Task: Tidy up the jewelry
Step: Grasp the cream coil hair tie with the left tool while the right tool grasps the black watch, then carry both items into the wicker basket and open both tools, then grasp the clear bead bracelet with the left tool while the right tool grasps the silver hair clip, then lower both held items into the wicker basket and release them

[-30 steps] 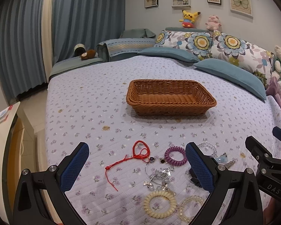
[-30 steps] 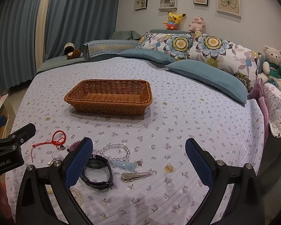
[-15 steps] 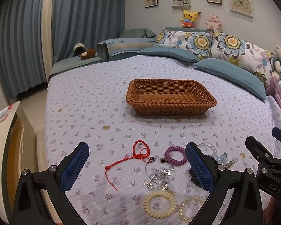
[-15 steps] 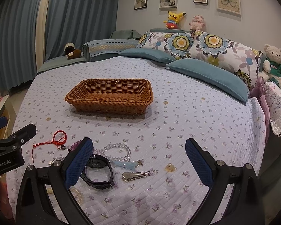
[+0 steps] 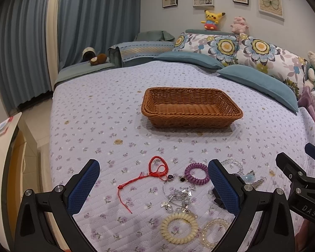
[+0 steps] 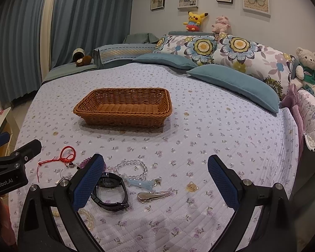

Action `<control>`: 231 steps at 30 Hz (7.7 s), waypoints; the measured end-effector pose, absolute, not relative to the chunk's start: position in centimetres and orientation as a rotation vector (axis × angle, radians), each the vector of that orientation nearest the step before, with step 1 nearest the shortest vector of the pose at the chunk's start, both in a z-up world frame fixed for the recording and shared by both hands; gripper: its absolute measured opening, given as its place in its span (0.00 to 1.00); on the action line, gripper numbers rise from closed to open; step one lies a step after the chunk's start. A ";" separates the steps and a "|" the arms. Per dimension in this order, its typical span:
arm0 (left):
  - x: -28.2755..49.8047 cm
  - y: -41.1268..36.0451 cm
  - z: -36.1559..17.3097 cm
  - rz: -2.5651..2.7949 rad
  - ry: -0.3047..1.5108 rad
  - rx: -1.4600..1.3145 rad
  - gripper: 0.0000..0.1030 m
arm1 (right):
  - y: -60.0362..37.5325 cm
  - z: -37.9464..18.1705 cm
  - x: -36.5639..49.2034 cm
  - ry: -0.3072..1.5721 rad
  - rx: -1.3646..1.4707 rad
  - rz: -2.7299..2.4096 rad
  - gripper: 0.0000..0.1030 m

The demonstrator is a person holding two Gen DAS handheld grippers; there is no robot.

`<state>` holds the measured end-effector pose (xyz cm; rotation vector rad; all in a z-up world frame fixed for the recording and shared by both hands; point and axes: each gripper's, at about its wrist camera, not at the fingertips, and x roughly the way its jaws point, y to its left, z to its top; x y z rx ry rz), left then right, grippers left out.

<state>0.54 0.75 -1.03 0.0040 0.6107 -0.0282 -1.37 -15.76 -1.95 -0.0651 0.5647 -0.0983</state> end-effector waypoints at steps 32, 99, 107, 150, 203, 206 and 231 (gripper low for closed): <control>1.7 2.3 -10.1 -0.262 1.062 -0.061 0.50 | -14.0 -9.5 3.4 0.858 -0.011 0.142 0.26; 23.3 0.3 -0.4 -0.334 0.755 -0.107 0.51 | -17.9 -0.2 20.8 0.727 0.107 0.139 0.27; 13.0 5.0 2.0 -0.326 0.677 -0.193 0.62 | -16.7 0.4 8.9 0.651 0.100 0.178 0.32; 0.4 -1.1 -10.5 -0.444 0.990 -0.119 0.62 | -19.0 -10.7 1.5 0.891 0.113 -0.062 0.32; 0.1 -1.0 -8.9 -0.465 0.919 -0.110 0.09 | -18.6 -9.4 0.8 0.795 0.169 0.055 0.24; 0.6 -0.7 -7.5 -0.461 0.892 -0.125 0.09 | -18.4 -8.5 0.9 0.774 0.168 0.069 0.24; 29.7 -1.6 -3.6 -0.330 0.865 -0.168 0.09 | -17.0 -2.4 29.7 0.761 0.154 0.193 0.24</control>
